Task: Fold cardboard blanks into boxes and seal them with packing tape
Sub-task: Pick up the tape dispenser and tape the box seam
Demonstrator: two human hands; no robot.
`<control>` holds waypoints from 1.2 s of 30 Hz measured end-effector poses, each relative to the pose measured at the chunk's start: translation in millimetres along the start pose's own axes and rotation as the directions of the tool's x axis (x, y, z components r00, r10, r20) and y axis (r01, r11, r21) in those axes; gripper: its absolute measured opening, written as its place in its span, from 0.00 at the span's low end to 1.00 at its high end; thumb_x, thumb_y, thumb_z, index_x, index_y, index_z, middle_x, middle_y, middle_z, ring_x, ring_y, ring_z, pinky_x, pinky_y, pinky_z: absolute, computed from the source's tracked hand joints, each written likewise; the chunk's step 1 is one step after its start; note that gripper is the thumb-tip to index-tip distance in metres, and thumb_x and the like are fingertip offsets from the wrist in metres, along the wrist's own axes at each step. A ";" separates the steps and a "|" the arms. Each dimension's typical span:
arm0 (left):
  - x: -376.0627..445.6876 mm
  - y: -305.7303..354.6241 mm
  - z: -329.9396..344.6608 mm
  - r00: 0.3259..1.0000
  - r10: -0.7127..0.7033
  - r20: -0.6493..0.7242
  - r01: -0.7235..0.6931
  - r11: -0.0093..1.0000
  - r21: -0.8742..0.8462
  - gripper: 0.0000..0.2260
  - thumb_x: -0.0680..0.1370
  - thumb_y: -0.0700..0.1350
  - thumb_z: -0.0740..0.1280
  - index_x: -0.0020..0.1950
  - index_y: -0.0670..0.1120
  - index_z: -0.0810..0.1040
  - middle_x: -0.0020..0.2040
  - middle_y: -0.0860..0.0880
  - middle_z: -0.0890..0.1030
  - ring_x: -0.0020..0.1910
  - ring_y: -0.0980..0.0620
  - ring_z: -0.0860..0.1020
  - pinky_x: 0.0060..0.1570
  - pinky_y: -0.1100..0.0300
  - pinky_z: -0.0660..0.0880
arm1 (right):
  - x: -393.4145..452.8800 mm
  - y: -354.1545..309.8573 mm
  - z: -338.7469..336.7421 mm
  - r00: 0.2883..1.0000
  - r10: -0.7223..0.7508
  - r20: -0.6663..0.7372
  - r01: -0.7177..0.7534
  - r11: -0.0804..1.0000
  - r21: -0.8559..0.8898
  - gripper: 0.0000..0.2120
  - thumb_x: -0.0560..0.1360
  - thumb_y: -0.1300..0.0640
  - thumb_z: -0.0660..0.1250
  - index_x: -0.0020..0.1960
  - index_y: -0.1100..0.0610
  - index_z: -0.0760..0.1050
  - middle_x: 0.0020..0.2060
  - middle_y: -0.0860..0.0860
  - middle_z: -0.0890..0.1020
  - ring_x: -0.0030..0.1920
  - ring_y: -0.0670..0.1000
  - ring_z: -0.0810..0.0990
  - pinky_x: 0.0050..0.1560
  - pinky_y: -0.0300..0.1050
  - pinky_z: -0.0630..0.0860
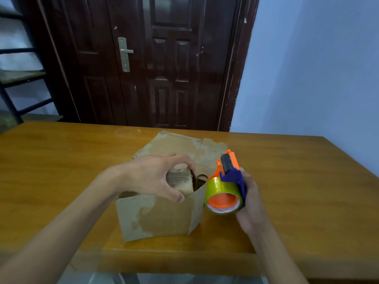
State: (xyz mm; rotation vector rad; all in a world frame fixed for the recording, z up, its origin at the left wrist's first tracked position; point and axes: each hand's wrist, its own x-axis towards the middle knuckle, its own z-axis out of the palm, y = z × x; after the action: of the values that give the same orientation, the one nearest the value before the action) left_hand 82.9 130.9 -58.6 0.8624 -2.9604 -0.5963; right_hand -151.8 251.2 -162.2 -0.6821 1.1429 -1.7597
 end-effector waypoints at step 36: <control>-17.1 -1.6 12.1 0.994 0.104 -0.036 -0.106 0.994 -0.040 0.31 0.67 0.65 0.71 0.69 0.72 0.67 0.57 0.61 0.73 0.49 0.59 0.74 0.46 0.58 0.71 | -8.3 19.1 14.9 0.992 0.121 -0.017 -0.113 0.964 0.242 0.22 0.66 0.39 0.67 0.51 0.53 0.86 0.42 0.54 0.89 0.39 0.52 0.88 0.41 0.52 0.83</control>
State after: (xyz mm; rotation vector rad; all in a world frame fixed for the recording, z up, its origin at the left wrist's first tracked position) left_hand 97.0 142.8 -68.6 0.7009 -2.9294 -0.6299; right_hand -128.6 249.4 -173.1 -0.4328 0.9495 -1.7759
